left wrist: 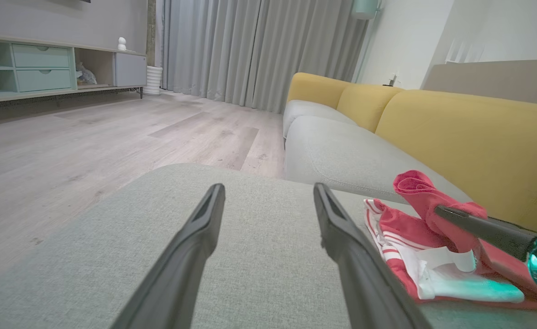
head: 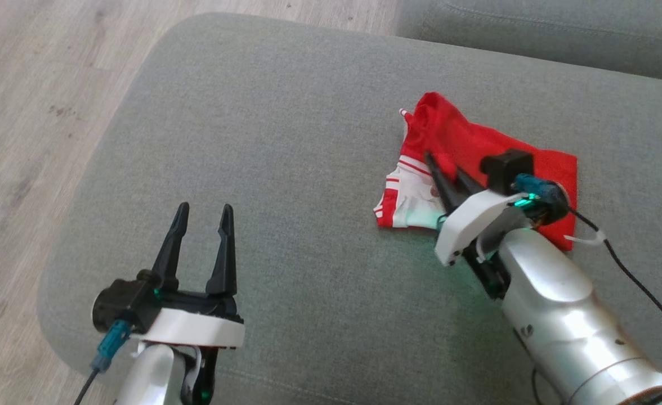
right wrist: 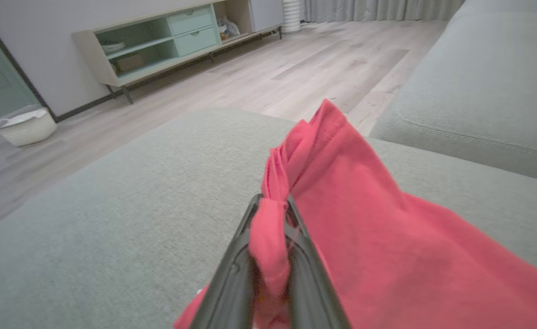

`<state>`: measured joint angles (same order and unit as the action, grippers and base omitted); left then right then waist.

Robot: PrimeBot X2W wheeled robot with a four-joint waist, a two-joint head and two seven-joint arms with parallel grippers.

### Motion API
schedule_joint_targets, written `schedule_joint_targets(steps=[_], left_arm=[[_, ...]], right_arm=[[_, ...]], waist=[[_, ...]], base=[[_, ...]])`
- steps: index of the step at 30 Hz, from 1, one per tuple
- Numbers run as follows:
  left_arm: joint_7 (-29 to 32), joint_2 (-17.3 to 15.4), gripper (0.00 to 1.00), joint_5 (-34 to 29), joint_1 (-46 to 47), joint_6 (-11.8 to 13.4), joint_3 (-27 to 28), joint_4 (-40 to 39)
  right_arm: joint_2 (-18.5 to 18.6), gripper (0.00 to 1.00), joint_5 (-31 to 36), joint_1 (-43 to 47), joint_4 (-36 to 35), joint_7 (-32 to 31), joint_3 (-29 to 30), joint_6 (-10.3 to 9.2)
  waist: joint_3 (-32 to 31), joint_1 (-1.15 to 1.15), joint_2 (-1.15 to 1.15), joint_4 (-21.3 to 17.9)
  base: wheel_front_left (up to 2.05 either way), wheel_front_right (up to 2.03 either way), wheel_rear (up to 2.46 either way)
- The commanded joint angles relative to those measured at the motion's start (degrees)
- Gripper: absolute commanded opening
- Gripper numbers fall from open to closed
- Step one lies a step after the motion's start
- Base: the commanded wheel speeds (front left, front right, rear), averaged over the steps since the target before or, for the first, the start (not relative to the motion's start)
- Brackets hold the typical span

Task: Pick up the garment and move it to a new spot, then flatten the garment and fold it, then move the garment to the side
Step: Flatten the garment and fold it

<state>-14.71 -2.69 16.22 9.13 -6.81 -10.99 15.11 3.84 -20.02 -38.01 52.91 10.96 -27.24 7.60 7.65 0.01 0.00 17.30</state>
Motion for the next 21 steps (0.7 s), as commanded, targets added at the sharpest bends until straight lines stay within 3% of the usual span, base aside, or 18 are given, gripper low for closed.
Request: schedule_joint_targets(steps=[1,6,9,15,21], left_arm=[[-0.3,-0.2,1.00,0.5,2.9,0.5,1.6,-1.5],[-0.3,-0.2,1.00,-0.4,3.2,0.7,2.3,-2.1],[-0.3,-0.2,1.00,-1.5,3.0,0.7,3.0,-1.7],[-0.3,-0.4,1.00,-2.6,3.2,0.3,3.6,-0.7],[-0.3,-0.3,1.00,-3.0,2.8,0.1,4.7,-1.4]], right_arm=[[-1.0,1.00,-1.4,0.0,-2.3,-0.3,-2.8,-0.11],[-1.0,1.00,-6.0,0.6,-5.8,-0.2,-9.8,-0.11],[-1.0,1.00,-6.4,-0.4,-6.4,1.8,-9.8,-0.11],[-1.0,1.00,-0.4,-1.3,-7.0,4.0,-0.2,-0.11],[-1.0,1.00,10.2,4.2,-16.1,4.0,12.7,-0.11]], waist=[[0.3,-0.01,0.00,0.0],[-0.1,-0.01,0.00,-1.9],[-0.6,-0.01,0.00,-4.0],[-1.7,-0.01,0.00,-8.9],[-2.8,-0.01,0.00,-12.7]], base=[[0.00,0.00,0.00],[0.00,0.00,0.00],[0.00,0.00,0.00],[0.00,0.00,0.00],[0.00,0.00,0.00]])
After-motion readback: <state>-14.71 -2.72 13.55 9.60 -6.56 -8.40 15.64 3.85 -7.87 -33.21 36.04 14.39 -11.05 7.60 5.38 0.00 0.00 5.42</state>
